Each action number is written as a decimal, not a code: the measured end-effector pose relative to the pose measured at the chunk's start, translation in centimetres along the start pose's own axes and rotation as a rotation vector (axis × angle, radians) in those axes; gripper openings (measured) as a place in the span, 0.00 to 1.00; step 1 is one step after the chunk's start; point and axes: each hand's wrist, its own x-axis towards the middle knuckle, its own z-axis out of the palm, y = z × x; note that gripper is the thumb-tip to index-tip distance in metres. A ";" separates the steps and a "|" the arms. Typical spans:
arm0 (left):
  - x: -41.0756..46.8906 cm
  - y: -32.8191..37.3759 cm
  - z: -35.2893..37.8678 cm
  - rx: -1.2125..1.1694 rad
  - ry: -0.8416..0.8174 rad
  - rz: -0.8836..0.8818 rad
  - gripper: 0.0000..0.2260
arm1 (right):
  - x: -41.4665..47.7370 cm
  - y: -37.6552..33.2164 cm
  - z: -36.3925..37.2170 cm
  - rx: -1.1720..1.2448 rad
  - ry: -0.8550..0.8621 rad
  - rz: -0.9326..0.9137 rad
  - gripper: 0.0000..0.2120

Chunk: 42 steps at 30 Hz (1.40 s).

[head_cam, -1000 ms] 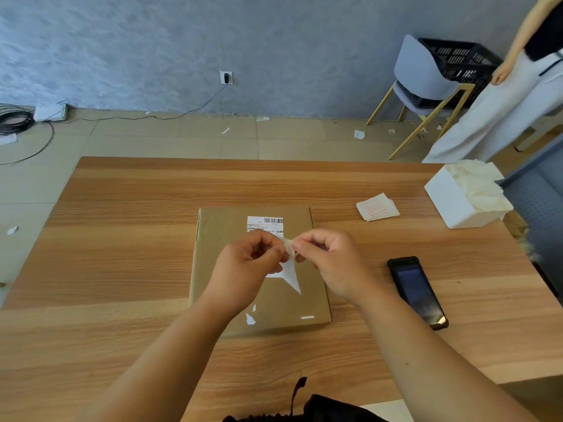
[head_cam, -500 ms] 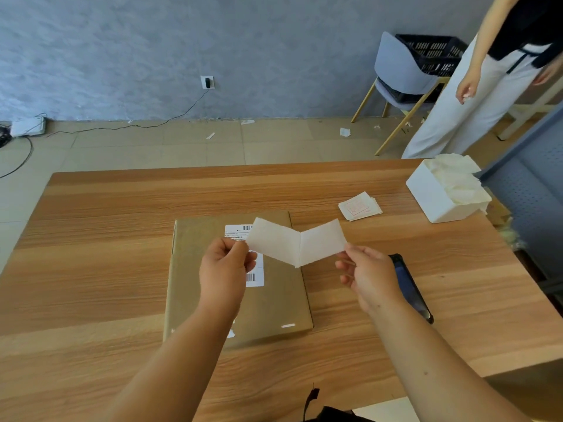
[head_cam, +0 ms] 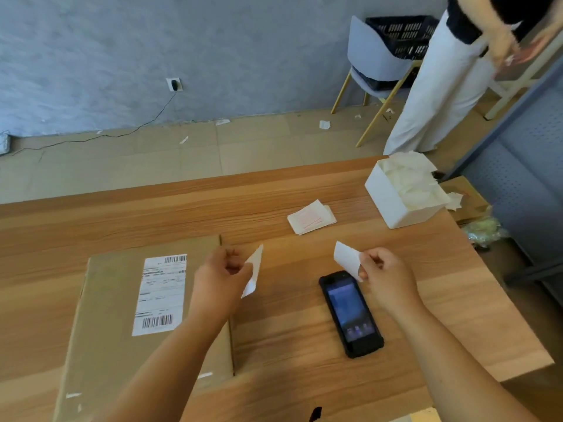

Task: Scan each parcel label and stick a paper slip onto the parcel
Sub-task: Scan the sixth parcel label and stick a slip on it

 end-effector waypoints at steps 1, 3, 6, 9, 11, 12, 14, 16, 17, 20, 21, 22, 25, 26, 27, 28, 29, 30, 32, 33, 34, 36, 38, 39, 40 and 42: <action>0.3 0.7 1.3 0.041 -0.038 0.033 0.06 | 0.9 0.5 -1.1 -0.082 -0.056 -0.021 0.07; 1.1 2.3 4.2 0.101 -0.107 0.099 0.05 | 2.7 1.4 -3.3 -0.197 -0.146 -0.054 0.08; 2.5 5.4 8.8 0.174 -0.170 0.160 0.08 | 5.4 2.9 -6.6 -0.342 -0.253 -0.077 0.08; 4.0 8.9 13.8 0.175 -0.180 0.227 0.06 | 7.8 4.6 -9.6 -0.391 -0.299 -0.063 0.09; 4.9 11.4 17.1 0.148 -0.169 0.294 0.05 | 9.2 5.7 -11.4 -0.390 -0.300 -0.043 0.10; 5.3 12.7 18.7 0.121 -0.161 0.332 0.05 | 9.9 6.2 -12.3 -0.384 -0.299 -0.027 0.10; 6.3 15.1 21.7 0.084 -0.146 0.403 0.06 | 11.1 7.2 -13.8 -0.351 -0.299 0.004 0.10; 7.5 17.2 24.5 0.084 -0.137 0.441 0.04 | 12.2 8.0 -15.0 -0.319 -0.302 0.011 0.10; 8.2 18.1 25.7 0.092 -0.138 0.458 0.04 | 12.6 8.4 -15.5 -0.318 -0.301 0.006 0.10; 10.3 20.0 28.7 0.169 -0.162 0.550 0.03 | 13.8 9.3 -16.6 -0.337 -0.295 0.005 0.10; 10.8 20.3 29.5 0.222 -0.171 0.582 0.03 | 14.1 9.6 -16.8 -0.334 -0.295 0.012 0.10; 11.3 20.5 30.1 0.280 -0.179 0.606 0.04 | 14.4 9.9 -17.0 -0.328 -0.294 0.019 0.11; 12.3 20.2 31.3 0.413 -0.237 0.645 0.08 | 14.9 10.6 -17.1 -0.301 -0.294 0.033 0.10; 12.4 20.0 31.4 0.450 -0.265 0.648 0.09 | 14.9 10.7 -17.1 -0.296 -0.298 0.040 0.10; 12.4 19.8 31.4 0.480 -0.290 0.648 0.10 | 15.0 10.8 -17.1 -0.295 -0.306 0.043 0.10; 12.4 19.5 31.3 0.496 -0.311 0.649 0.11 | 15.1 10.8 -17.0 -0.293 -0.317 0.042 0.10; 12.4 19.3 31.0 0.495 -0.325 0.651 0.11 | 15.1 10.8 -16.9 -0.288 -0.328 0.038 0.10; 12.3 19.0 30.7 0.485 -0.332 0.651 0.12 | 15.1 10.7 -16.8 -0.282 -0.338 0.031 0.10; 12.1 18.6 29.9 0.471 -0.333 0.636 0.11 | 15.1 10.5 -16.6 -0.277 -0.348 0.020 0.10; 11.9 18.3 29.4 0.471 -0.331 0.622 0.12 | 15.1 10.3 -16.5 -0.277 -0.347 0.014 0.09; 11.7 18.0 28.9 0.468 -0.327 0.611 0.11 | 15.1 10.1 -16.4 -0.278 -0.344 0.008 0.09; 11.1 17.3 27.7 0.444 -0.308 0.592 0.10 | 14.8 9.7 -16.1 -0.282 -0.337 -0.014 0.09; 10.3 16.4 26.3 0.420 -0.291 0.554 0.07 | 14.4 9.1 -15.8 -0.282 -0.334 -0.040 0.09; 9.8 15.9 25.5 0.415 -0.291 0.524 0.07 | 14.1 8.8 -15.5 -0.268 -0.332 -0.049 0.10; 9.3 15.2 24.7 0.411 -0.296 0.488 0.06 | 13.8 8.4 -15.2 -0.245 -0.329 -0.056 0.11; 8.1 13.8 22.8 0.383 -0.300 0.385 0.04 | 12.9 7.5 -14.3 -0.188 -0.331 -0.067 0.12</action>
